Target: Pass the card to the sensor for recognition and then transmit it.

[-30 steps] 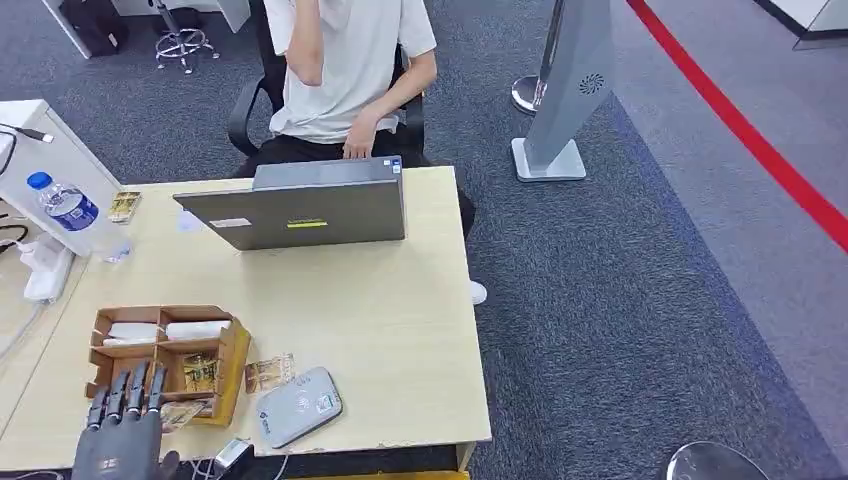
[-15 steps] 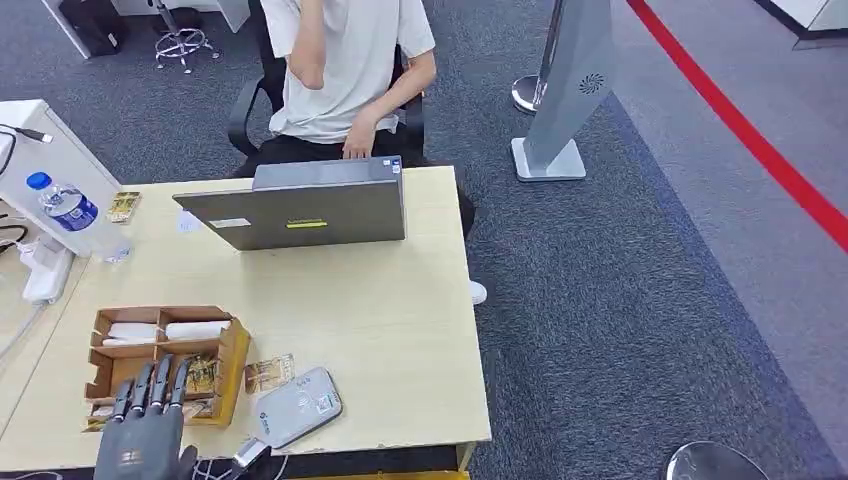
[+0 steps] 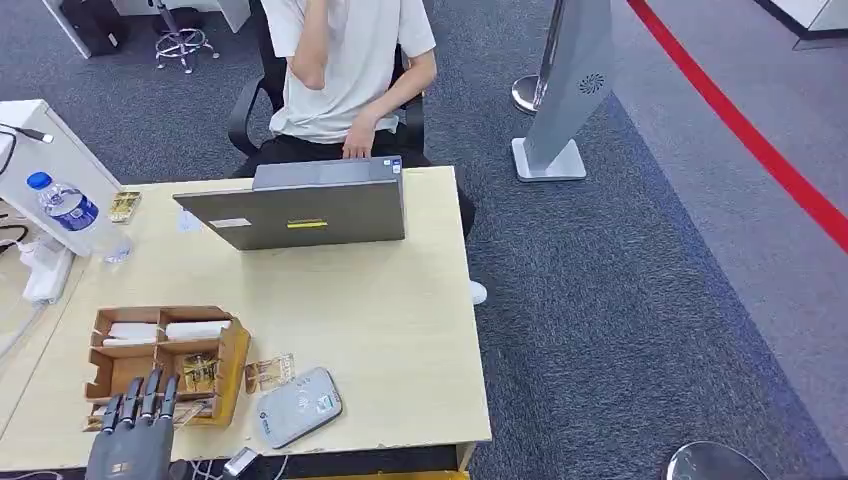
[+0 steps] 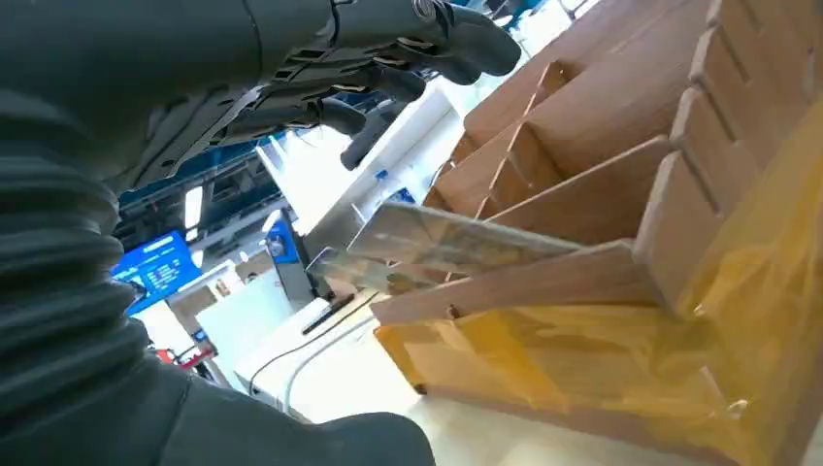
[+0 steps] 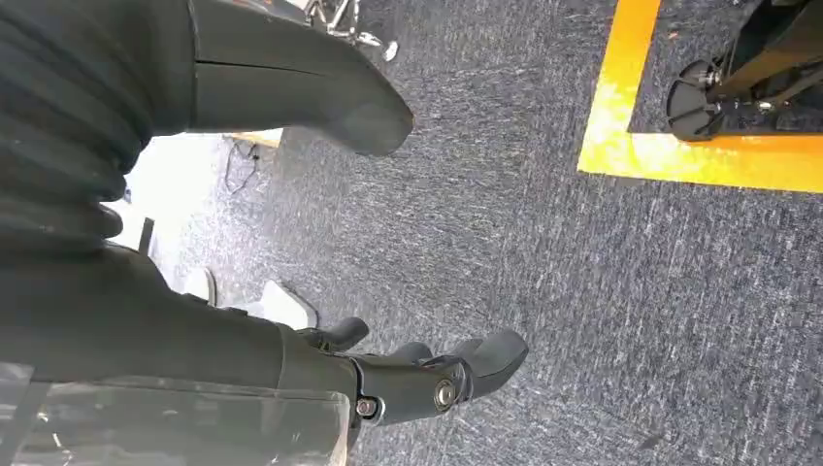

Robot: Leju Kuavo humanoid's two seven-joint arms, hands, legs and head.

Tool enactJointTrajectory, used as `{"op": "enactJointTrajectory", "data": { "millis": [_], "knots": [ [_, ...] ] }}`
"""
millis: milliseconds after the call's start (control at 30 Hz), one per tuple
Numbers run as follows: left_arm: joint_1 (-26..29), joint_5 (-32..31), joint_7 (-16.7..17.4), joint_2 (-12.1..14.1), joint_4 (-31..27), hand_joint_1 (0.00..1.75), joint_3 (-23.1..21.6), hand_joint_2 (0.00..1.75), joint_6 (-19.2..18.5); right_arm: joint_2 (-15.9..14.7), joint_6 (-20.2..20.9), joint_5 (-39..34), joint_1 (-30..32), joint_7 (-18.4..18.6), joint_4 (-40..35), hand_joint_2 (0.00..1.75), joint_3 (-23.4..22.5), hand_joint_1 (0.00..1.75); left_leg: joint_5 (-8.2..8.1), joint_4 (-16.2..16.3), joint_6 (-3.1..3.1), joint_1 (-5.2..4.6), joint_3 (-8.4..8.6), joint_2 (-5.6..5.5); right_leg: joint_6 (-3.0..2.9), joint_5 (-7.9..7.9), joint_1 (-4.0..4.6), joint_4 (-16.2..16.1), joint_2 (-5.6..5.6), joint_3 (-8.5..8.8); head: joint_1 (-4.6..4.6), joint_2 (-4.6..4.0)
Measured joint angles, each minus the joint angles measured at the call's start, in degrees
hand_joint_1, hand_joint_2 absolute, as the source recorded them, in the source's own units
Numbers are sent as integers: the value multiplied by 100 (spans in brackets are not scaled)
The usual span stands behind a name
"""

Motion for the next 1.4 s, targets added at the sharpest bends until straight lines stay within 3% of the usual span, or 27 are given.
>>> {"op": "enactJointTrajectory", "data": {
  "millis": [467,667,1400],
  "knots": [
    [66,0,26,0,0,0,81,175,-50,0,0,44,-4,15,-4,175,-39,0,0,0,0,0,0,0,0,0,0,0,0,1,0,2],
    [57,0,315,103,0,0,81,175,-101,0,11,94,-5,15,-4,175,-50,0,0,0,0,0,1,0,0,0,0,0,0,0,0,0],
    [-2,0,291,199,-2,0,267,175,-74,0,35,103,-4,35,-4,175,-105,0,0,0,0,0,1,0,0,0,0,0,0,0,0,2]
  ]
}}
